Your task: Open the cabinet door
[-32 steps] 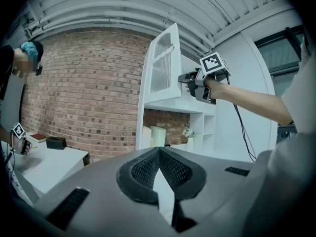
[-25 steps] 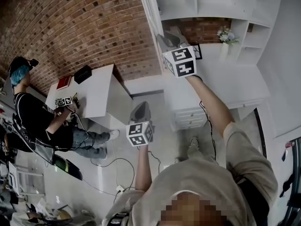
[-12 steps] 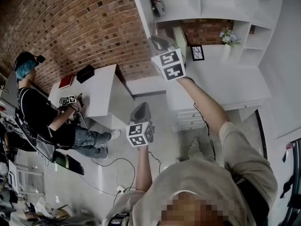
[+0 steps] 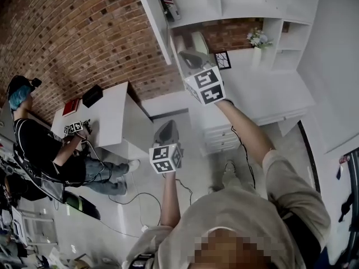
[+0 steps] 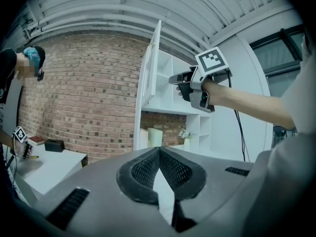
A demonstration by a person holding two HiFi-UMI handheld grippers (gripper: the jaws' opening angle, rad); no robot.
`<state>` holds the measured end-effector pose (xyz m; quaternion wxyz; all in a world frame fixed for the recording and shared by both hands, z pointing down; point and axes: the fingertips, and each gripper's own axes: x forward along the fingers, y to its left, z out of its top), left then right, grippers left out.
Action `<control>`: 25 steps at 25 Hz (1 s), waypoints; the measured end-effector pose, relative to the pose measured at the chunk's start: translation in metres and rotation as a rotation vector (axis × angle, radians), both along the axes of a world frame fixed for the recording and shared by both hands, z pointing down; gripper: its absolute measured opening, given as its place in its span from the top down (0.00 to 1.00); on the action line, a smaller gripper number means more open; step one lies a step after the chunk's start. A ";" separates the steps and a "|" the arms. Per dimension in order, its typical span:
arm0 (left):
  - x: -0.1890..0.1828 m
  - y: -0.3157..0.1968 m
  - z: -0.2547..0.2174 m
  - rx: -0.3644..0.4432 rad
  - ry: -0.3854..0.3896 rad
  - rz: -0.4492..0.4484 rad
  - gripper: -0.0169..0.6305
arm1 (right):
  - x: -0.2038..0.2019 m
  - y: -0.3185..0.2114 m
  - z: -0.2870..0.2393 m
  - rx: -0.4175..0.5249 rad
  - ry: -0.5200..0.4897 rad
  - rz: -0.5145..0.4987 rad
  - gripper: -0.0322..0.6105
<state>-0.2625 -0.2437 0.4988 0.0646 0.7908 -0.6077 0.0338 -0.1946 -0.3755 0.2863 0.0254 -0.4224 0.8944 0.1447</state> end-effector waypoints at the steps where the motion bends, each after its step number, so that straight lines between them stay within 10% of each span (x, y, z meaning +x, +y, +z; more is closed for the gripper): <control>1: 0.003 0.000 0.000 0.000 -0.001 0.010 0.93 | 0.008 0.002 0.005 -0.001 0.004 0.011 0.93; 25: 0.122 -0.050 0.014 -0.038 -0.016 0.128 0.93 | 0.266 0.027 0.176 -0.254 0.014 0.282 0.93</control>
